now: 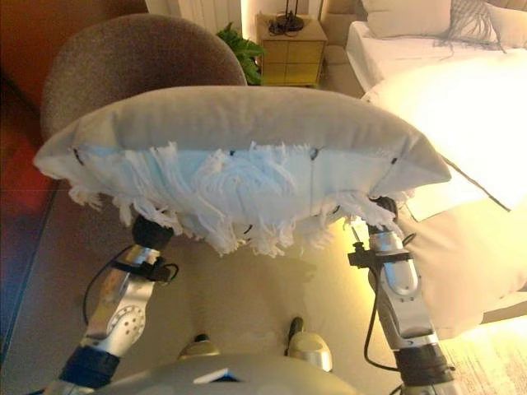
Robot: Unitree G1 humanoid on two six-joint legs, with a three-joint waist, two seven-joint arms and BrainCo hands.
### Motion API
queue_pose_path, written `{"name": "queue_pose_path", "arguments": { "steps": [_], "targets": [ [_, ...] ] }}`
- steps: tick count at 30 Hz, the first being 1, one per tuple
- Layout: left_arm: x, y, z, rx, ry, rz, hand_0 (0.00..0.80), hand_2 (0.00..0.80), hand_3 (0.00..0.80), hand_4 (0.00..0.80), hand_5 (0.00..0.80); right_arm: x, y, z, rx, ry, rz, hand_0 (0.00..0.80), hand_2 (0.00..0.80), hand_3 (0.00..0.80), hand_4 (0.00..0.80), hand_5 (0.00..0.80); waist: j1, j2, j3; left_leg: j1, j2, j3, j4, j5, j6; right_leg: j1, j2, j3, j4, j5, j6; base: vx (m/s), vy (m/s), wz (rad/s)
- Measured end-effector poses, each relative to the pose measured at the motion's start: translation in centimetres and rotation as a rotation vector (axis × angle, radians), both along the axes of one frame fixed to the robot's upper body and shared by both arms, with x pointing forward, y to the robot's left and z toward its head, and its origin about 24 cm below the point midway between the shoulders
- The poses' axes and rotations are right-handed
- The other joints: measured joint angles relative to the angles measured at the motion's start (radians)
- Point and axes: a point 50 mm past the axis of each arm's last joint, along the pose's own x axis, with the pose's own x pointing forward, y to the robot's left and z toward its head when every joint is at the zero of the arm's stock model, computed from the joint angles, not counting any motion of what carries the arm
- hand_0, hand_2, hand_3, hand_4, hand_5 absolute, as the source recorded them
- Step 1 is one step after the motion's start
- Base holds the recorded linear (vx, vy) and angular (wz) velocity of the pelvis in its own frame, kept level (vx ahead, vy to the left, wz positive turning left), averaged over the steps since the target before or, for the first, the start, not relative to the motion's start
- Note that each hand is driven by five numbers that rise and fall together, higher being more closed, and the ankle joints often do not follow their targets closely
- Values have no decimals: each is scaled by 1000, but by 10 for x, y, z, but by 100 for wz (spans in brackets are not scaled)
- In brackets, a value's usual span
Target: Pick up the cushion and take it to the sofa
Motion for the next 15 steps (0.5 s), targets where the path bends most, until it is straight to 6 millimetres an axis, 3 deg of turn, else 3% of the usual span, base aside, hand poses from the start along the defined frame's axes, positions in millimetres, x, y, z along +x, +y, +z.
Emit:
{"name": "queue_pose_path", "arguments": {
  "steps": [1, 3, 5, 6, 7, 8, 9, 10, 11, 12, 13, 14, 15],
  "targets": [
    [0, 1, -1, -5, 5, 6, 800, 800, 800, 800, 800, 1, 0, 2, -12, -3, 8, 800, 800, 800, 800, 800, 4, -2, 3, -1, 11, -3, 14, -3, 5, -6, 16, 13, 3, -2, -11, 2, -298, -41],
    [-3, 2, -2, -28, 15, 22, 800, 800, 800, 800, 800, 4, 3, 5, -22, -13, 37, 800, 800, 800, 800, 800, 18, -14, 12, -3, 17, -57, 76, -22, 61, -20, 31, 52, 22, -7, -29, 44, -260, -80],
    [-6, 6, -3, -32, 5, 46, 800, 800, 800, 800, 800, 6, 8, 8, -24, -28, 65, 800, 800, 800, 800, 800, 58, -55, 52, -41, -5, -150, 251, -28, 83, -23, 15, 152, 42, -8, -45, 91, -180, -118],
    [-8, 6, -4, -36, 5, 53, 800, 800, 800, 800, 800, 6, 10, 8, -23, -31, 78, 800, 800, 800, 800, 800, 62, -69, 62, -86, -38, -207, 306, -55, 77, -16, -6, 174, 41, -2, -52, 122, -143, -77],
    [-8, 4, -4, -46, 6, 53, 800, 800, 800, 800, 800, 6, 9, 9, -24, -39, 76, 800, 800, 800, 800, 800, 47, -72, 73, -119, -89, -225, 314, -72, 66, -22, -27, 180, 41, -2, -51, 127, -94, -57],
    [-8, 0, -5, -61, 4, 51, 800, 800, 800, 800, 800, 7, 8, 12, -36, -48, 75, 800, 800, 800, 800, 800, 43, -52, 80, -145, -136, -218, 295, -83, 85, -35, -30, 176, 49, -1, -42, 151, -87, -52],
    [-7, -4, -4, -85, 0, 55, 800, 800, 800, 800, 800, 7, 6, 17, -59, -64, 75, 800, 800, 800, 800, 800, 41, 3, 94, -161, -152, -213, 253, -107, 129, -40, -4, 162, 66, -5, -25, 151, -36, -80],
    [-5, -5, -3, -97, -6, 63, 800, 800, 800, 800, 800, 9, 8, 19, -53, -75, 72, 800, 800, 800, 800, 800, 64, 27, 110, -167, -136, -218, 257, -129, 68, -90, 22, 156, 191, -44, -23, 185, 2, -69],
    [-5, 0, -3, -90, -4, 84, 800, 800, 800, 800, 800, 8, 16, 15, -30, -67, 80, 800, 800, 800, 800, 800, 65, 20, 116, -184, -133, -213, 270, -133, 62, -153, 28, 144, 412, -188, -38, 233, 26, -24],
    [-4, 3, -2, -82, -2, 99, 800, 800, 800, 800, 800, 7, 21, 13, -19, -58, 88, 800, 800, 800, 800, 800, 53, -3, 116, -199, -143, -232, 277, -131, 56, -140, 31, 120, 478, -283, -35, 287, 43, 32],
    [-3, 5, -2, -80, 0, 109, 800, 800, 800, 800, 800, 8, 22, 13, -27, -61, 87, 800, 800, 800, 800, 800, 51, -8, 125, -210, -151, -248, 305, -134, 44, -114, 40, 124, 447, -313, -65, 356, 49, 72],
    [-2, 3, -2, -102, 10, 118, 800, 800, 800, 800, 800, 9, 22, 13, -37, -63, 79, 800, 800, 800, 800, 800, 52, 12, 143, -214, -141, -261, 328, -132, 40, -72, 59, 118, 401, -298, -76, 425, 49, 79],
    [-2, 1, -3, -107, 13, 117, 800, 800, 800, 800, 800, 10, 21, 13, -38, -64, 70, 800, 800, 800, 800, 800, 52, 15, 155, -247, -145, -238, 374, -143, 32, -45, 71, 137, 367, -287, -92, 423, 47, 84]
  ]
}}
